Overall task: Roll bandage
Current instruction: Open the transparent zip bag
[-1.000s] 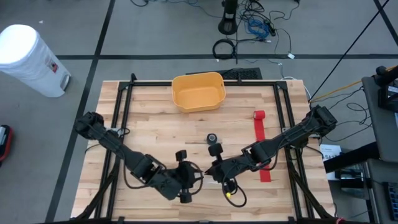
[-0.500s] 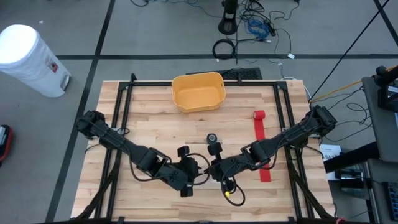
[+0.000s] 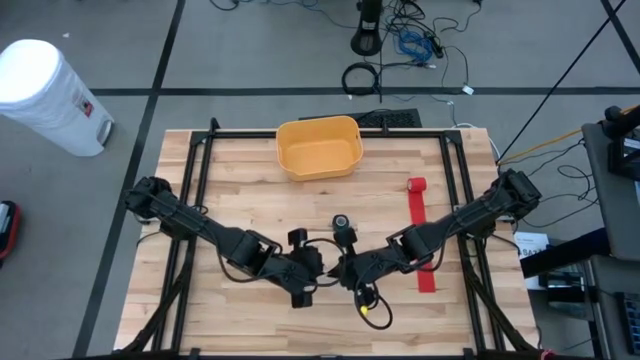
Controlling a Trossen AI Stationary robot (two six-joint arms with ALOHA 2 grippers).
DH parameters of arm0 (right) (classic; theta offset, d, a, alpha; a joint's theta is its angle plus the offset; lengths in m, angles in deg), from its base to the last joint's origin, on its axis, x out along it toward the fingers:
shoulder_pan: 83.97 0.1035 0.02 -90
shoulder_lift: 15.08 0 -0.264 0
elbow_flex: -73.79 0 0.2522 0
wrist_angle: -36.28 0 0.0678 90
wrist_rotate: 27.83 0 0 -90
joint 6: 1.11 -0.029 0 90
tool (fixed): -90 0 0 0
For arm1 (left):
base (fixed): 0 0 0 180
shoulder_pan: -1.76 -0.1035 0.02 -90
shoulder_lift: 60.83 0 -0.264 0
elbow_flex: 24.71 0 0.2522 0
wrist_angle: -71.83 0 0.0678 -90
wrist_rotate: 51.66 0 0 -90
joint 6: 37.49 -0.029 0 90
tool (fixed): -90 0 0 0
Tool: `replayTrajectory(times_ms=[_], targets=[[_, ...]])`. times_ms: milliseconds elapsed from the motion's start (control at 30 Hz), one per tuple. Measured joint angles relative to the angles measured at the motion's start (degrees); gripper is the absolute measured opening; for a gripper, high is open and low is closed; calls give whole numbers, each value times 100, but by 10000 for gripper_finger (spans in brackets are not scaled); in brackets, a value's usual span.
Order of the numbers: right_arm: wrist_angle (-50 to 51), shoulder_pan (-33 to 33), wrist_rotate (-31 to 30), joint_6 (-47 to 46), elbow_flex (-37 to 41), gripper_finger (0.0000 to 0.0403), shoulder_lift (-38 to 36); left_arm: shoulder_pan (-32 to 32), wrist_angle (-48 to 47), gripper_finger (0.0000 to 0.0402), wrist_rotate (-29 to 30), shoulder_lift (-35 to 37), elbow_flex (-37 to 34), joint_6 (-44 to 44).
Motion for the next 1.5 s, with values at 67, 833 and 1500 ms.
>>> replayTrajectory(times_ms=[67, 833, 1500], targets=[[-19, -7, -5, 2, 0, 0, 2, -18, -23, 85, 57, 1, 0, -259], [-102, 608, -3185, 385, -2, 90, -523, 280, 94, 3, 3442, 1, -4, -1486], [172, 562, -3436, 896, -4, 137, 74, 251, -192, 2, 3043, 1, -4, -1022]])
